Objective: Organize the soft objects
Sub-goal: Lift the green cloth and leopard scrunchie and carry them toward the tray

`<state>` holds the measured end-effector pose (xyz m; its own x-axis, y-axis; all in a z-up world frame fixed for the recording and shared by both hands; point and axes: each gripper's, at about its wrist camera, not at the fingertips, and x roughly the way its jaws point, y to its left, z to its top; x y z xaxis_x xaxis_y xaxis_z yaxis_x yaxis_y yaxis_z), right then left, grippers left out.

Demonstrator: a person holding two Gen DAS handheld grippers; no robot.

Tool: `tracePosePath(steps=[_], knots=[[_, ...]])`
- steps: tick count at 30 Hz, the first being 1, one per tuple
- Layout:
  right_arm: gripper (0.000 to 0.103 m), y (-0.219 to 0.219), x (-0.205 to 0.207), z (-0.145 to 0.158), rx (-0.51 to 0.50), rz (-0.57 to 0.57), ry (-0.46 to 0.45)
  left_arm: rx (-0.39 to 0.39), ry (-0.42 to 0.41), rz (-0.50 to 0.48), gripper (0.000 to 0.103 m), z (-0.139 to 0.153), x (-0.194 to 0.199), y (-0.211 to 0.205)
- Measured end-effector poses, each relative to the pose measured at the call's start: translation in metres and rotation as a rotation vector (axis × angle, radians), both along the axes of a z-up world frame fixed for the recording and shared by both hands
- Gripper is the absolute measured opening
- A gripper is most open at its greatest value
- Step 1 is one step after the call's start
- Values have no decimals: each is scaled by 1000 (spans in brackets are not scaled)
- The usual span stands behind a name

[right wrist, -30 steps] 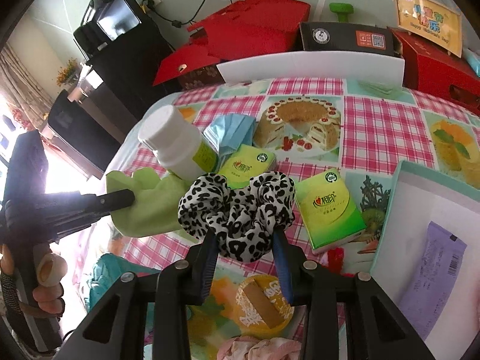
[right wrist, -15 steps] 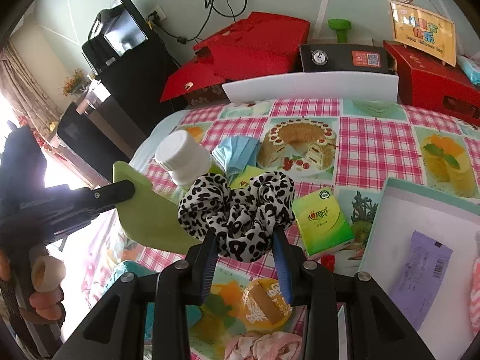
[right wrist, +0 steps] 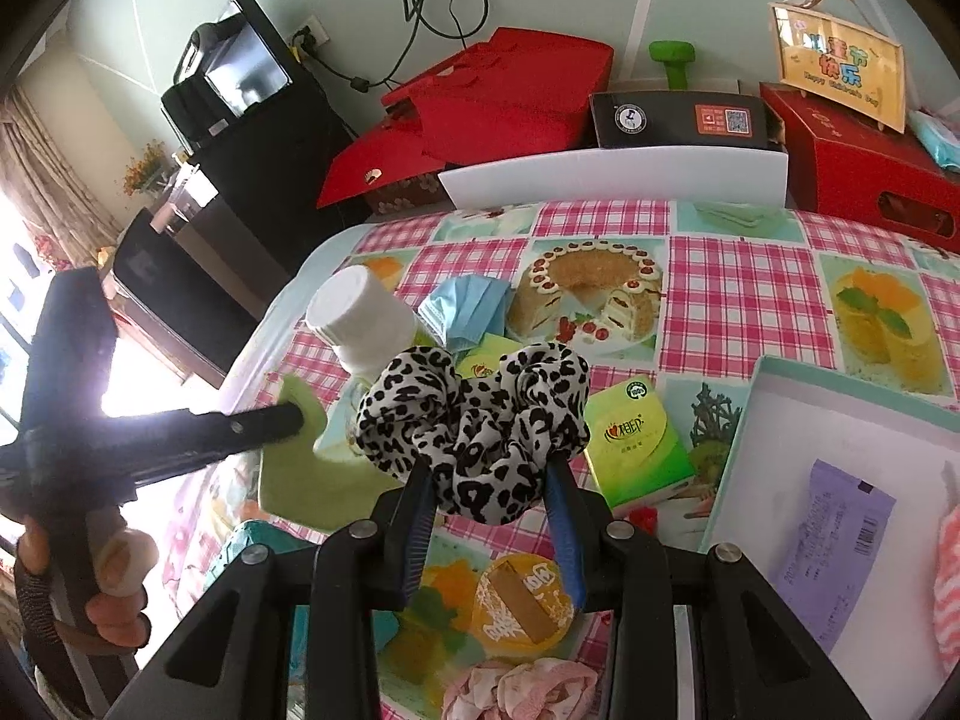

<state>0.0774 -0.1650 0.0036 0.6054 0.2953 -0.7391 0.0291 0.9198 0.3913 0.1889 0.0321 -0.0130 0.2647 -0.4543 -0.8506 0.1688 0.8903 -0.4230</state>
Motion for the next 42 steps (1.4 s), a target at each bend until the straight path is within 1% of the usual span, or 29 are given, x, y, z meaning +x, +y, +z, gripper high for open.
tracePosePath(steps=[3,5,7,11,12,14,17,19,23,26,28,30,31,32,33,35,36,38,39,42], knots=[[37,0,0,0,-1,0,-3,14,32,5,7,-8,2,3],[37,-1,-1,0,3,-2,-5,25,63,-2,12,-15,3,3],[37,-3,-2,0,13,-3,-9,66,100,-20,23,-22,6,-2],[37,-7,-4,2,28,-11,-18,232,151,-163,25,-29,15,-25],[37,-8,-5,2,34,-13,-20,262,157,-194,25,-29,16,-29],[37,-9,-7,4,44,-12,-26,336,173,-295,27,-29,18,-44],[37,-11,-10,7,47,-18,-42,406,206,-400,32,-32,19,-63],[38,-14,-11,9,59,-25,-48,458,251,-465,33,-40,17,-75],[37,-24,-15,12,84,-47,-54,606,279,-547,34,-60,9,-94],[37,-29,-16,12,90,-56,-51,687,280,-588,36,-72,3,-106],[37,-32,-16,11,87,-64,-46,715,274,-599,37,-74,1,-111],[37,-38,-17,9,103,-75,-37,743,254,-618,37,-75,-2,-118],[37,-40,-18,8,110,-81,-35,753,243,-625,35,-76,-3,-127],[37,-42,-18,8,114,-86,-34,746,239,-635,31,-76,-6,-129],[37,-45,-19,9,116,-92,-36,732,242,-637,22,-77,-9,-133],[37,-48,-21,11,119,-100,-46,725,232,-637,19,-78,-17,-141],[37,-49,-21,12,121,-102,-50,717,231,-635,13,-78,-18,-142],[37,-53,-24,14,128,-109,-59,694,225,-617,8,-76,-21,-141],[37,-55,-25,15,132,-113,-62,670,224,-608,6,-73,-22,-140],[37,-60,-28,17,143,-124,-67,589,206,-563,5,-57,-24,-132]])
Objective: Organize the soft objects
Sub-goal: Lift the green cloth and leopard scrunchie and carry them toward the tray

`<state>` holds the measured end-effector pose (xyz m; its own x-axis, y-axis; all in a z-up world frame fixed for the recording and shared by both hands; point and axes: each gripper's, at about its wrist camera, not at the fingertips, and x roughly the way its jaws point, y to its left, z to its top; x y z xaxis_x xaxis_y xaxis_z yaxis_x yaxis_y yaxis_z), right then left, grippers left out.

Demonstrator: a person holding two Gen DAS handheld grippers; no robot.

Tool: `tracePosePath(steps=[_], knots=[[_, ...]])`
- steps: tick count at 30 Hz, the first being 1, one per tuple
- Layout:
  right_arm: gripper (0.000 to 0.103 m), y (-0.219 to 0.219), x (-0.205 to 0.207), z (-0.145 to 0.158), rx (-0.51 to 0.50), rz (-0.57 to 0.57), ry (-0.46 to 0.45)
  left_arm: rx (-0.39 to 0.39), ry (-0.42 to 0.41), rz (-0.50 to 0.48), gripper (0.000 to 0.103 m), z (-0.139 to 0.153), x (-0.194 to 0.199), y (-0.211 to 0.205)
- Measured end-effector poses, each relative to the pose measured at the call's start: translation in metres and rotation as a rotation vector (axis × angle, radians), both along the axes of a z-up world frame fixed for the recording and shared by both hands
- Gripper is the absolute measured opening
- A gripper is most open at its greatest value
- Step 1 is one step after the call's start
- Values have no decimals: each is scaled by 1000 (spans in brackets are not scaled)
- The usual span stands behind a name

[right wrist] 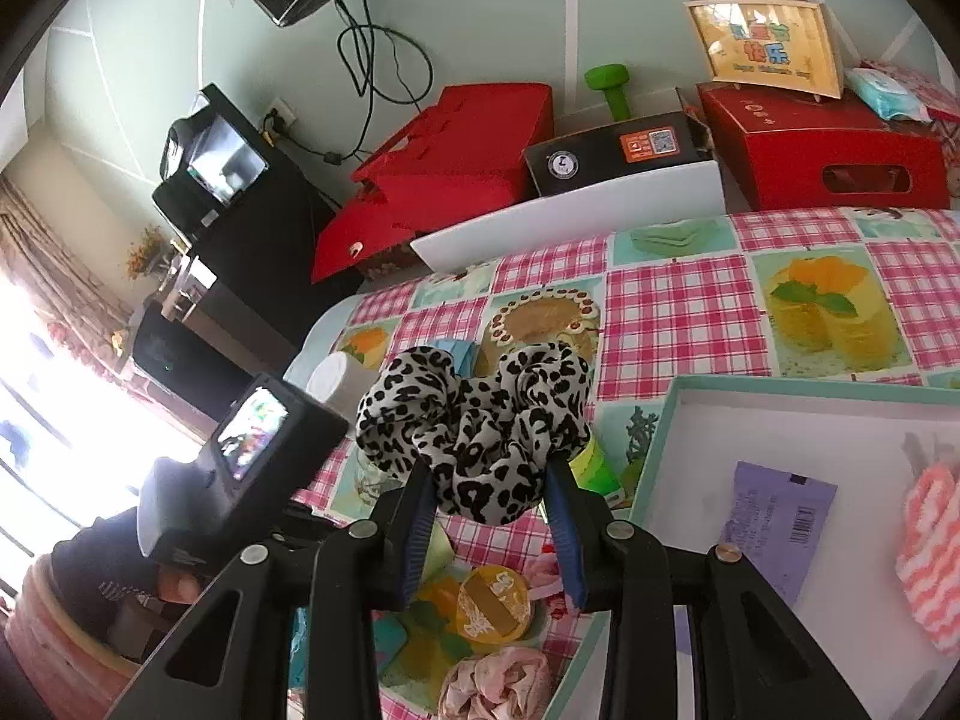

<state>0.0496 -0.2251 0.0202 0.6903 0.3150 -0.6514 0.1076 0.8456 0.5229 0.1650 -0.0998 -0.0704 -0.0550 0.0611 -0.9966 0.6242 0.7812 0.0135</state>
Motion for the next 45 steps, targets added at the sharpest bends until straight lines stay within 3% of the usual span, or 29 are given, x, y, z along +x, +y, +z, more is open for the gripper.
tracePosePath(steps=[10,17,20,26,30,33,36,38,39,40,45], knots=[[38,-18,-13,12,15,-43,-33,-281,-124,83,5,80,-24,-2],[37,-31,-22,20,25,-76,-53,-367,-161,100,4,113,-20,-9],[38,-37,-27,26,16,-95,-67,-429,-181,90,4,128,-23,-10],[38,-57,-44,41,6,-156,-105,-586,-250,15,4,189,-50,-36],[38,-78,-58,48,11,-212,-121,-628,-274,-39,4,208,-67,-56],[38,-89,-63,47,14,-244,-109,-540,-281,-62,4,190,-70,-70],[38,-97,-67,42,30,-264,-85,-449,-222,-41,8,157,-64,-75],[38,-101,-71,40,17,-278,-71,-376,-203,-43,29,133,-62,-78],[38,-102,-74,40,11,-286,-65,-344,-201,-46,50,123,-63,-78],[38,-103,-78,39,6,-289,-57,-312,-199,-53,57,114,-65,-77],[38,-109,-98,32,10,-323,-9,-164,-203,-131,57,69,-80,-75]])
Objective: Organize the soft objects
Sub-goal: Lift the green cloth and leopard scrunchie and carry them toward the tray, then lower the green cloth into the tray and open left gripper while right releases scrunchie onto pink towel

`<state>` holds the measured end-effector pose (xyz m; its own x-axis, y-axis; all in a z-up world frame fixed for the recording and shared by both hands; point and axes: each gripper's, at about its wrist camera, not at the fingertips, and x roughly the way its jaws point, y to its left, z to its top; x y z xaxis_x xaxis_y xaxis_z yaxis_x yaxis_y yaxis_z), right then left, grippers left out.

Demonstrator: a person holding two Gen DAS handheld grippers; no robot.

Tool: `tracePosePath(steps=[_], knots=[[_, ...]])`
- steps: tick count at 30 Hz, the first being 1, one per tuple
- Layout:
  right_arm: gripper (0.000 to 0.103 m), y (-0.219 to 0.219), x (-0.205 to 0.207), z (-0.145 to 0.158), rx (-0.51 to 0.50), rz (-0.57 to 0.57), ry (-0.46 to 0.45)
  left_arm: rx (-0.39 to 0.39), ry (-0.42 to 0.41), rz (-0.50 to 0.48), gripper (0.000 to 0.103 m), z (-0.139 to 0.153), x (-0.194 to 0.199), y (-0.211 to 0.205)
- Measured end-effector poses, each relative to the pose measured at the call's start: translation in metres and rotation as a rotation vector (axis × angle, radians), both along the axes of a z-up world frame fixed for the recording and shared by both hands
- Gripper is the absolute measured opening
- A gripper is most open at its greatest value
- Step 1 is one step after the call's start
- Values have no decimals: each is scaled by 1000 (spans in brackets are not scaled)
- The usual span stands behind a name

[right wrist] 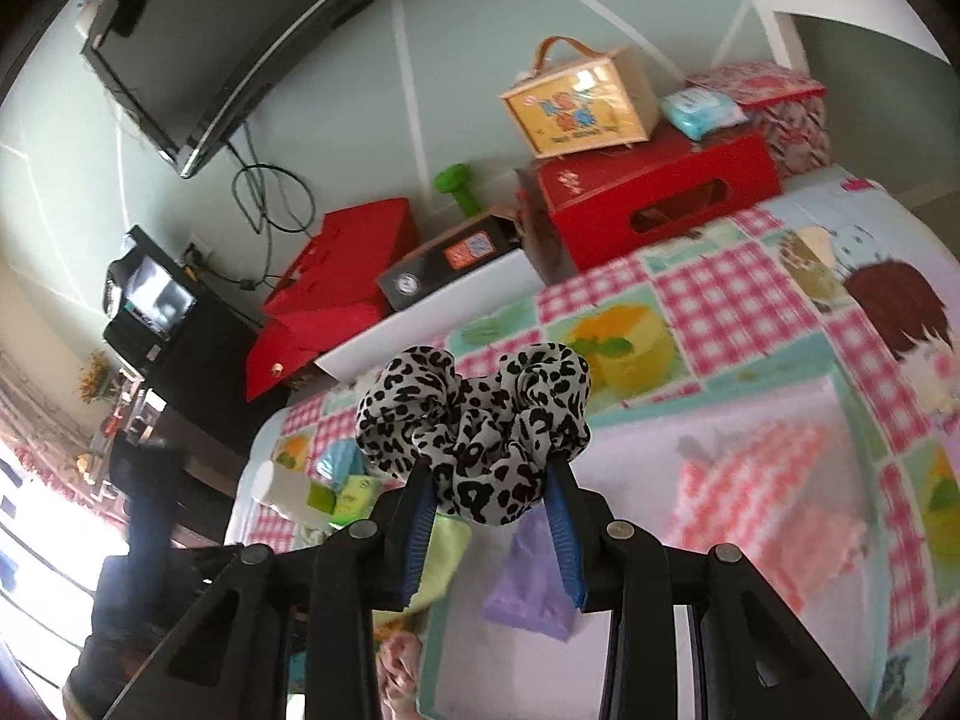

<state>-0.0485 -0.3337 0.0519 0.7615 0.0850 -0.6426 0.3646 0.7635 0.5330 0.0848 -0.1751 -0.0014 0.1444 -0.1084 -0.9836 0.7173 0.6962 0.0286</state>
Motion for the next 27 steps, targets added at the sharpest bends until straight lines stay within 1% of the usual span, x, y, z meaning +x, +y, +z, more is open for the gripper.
tracePosePath(steps=[3,6,7,8,9,10,11,12,13,15,17,19,22,25,27], knots=[[38,-2,-14,-4,16,-16,9,92,-60,-57,57,-18,-13,-4],[38,-2,-21,-4,6,-21,15,192,-141,-87,57,-32,-18,-9],[38,-3,-23,-2,3,-24,10,207,-145,-88,57,-38,-18,-9],[38,-4,-25,-1,4,-27,3,211,-128,-78,57,-43,-17,-7],[38,-4,-26,0,4,-30,-1,201,-111,-65,50,-45,-16,-5],[39,-5,-27,0,2,-32,-2,172,-81,-44,32,-45,-14,-2],[39,-5,-27,0,-3,-35,2,127,-43,-21,26,-42,-11,1],[39,-6,-27,-1,-8,-39,10,106,-35,0,20,-40,-9,4],[39,-7,-27,-2,-8,-40,13,97,-41,17,15,-37,-7,6],[39,-7,-26,-2,-3,-38,14,72,-48,45,9,-31,-3,10],[39,-7,-26,-3,-3,-35,14,50,-57,75,6,-25,1,15],[39,-8,-26,-3,-7,-38,17,7,-58,116,4,-18,6,21],[39,-13,-27,-6,0,-48,24,-105,-23,173,4,-4,11,34],[39,-16,-28,-7,9,-63,30,-144,-45,226,3,5,13,40],[39,-18,-28,-8,12,-68,33,-173,-38,263,3,6,18,43]])
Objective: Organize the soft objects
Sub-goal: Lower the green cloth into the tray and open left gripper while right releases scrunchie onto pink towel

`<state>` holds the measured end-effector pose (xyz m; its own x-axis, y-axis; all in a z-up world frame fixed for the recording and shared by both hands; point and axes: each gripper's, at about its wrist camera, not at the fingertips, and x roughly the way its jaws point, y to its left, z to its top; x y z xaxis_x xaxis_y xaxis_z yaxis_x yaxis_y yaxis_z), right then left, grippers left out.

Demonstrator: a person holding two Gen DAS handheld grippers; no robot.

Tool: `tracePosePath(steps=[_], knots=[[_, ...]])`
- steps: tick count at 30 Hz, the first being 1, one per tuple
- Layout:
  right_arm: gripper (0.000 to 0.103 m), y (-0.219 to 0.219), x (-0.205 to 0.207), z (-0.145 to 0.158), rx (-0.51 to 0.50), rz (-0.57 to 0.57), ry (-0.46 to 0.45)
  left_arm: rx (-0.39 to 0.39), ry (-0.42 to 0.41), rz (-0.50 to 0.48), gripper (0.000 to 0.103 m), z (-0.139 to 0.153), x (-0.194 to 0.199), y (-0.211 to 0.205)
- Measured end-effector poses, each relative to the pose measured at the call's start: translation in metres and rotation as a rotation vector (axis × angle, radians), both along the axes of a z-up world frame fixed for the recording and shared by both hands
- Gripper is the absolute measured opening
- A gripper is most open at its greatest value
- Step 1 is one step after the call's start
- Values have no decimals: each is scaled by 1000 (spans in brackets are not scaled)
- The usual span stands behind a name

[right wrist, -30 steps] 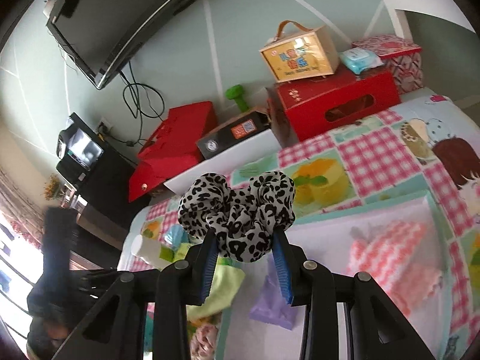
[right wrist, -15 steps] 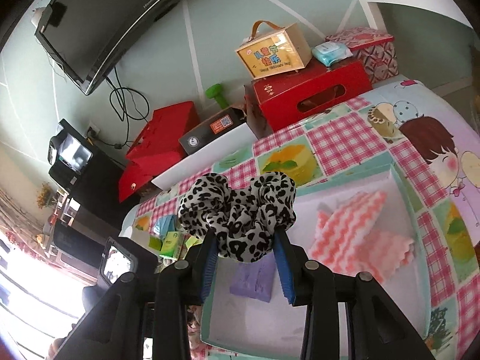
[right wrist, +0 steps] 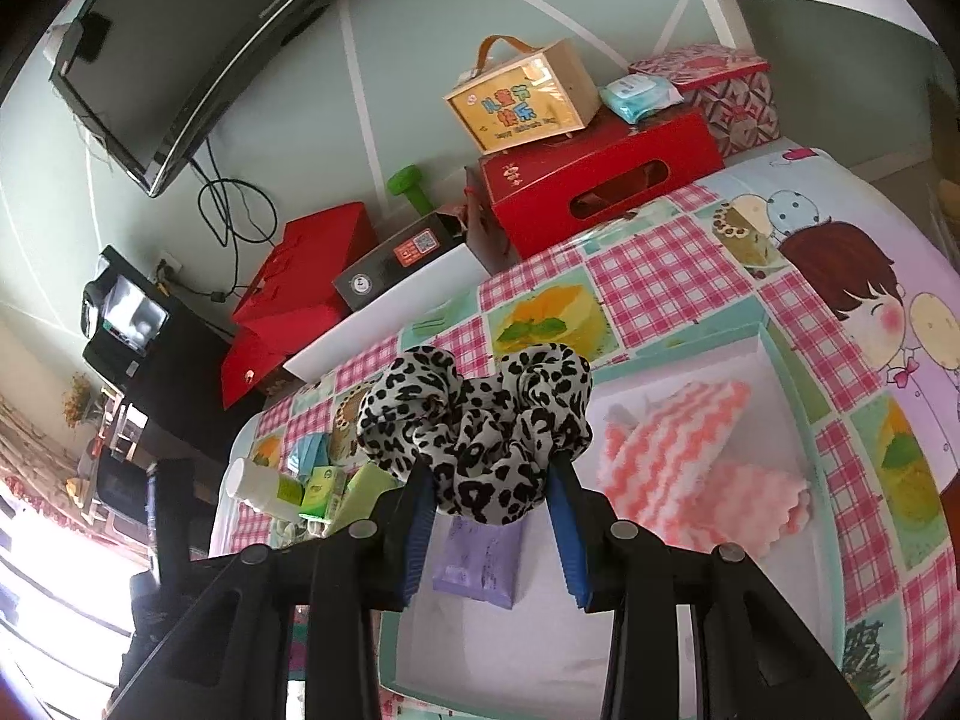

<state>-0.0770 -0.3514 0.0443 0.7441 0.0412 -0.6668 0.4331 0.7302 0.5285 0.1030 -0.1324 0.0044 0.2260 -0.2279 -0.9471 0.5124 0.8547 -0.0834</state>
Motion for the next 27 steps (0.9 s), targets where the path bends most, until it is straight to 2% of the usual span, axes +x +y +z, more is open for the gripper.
tracePosePath(steps=[6,17,22,27], knots=[[39,-1,0,0,0,-3,3,-96,23,71,2,6,10,12],[39,-1,1,-1,-4,-6,8,-448,257,204,1,-17,31,39],[39,-1,1,0,-8,-6,8,-554,279,218,1,-8,31,46],[39,-3,-1,1,-12,-18,7,-641,228,173,1,22,23,41]])
